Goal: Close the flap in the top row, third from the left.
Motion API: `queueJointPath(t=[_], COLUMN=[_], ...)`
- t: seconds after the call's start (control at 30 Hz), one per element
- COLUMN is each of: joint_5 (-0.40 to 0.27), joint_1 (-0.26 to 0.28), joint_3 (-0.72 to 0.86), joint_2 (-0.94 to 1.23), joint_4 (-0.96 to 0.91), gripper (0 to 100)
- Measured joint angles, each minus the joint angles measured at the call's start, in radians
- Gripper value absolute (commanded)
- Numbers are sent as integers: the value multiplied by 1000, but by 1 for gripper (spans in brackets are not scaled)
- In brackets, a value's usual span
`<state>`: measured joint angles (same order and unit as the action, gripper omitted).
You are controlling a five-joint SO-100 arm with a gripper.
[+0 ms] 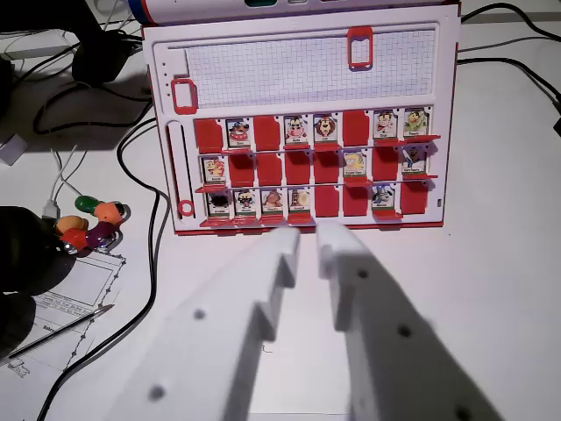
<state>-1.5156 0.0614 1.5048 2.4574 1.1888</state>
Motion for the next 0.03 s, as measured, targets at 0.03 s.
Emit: queueJointPath(t=[0.03], joint_5=[0], joint_1=[0], joint_3=[0], joint_2=[0], joint_4=[0], gripper=[2])
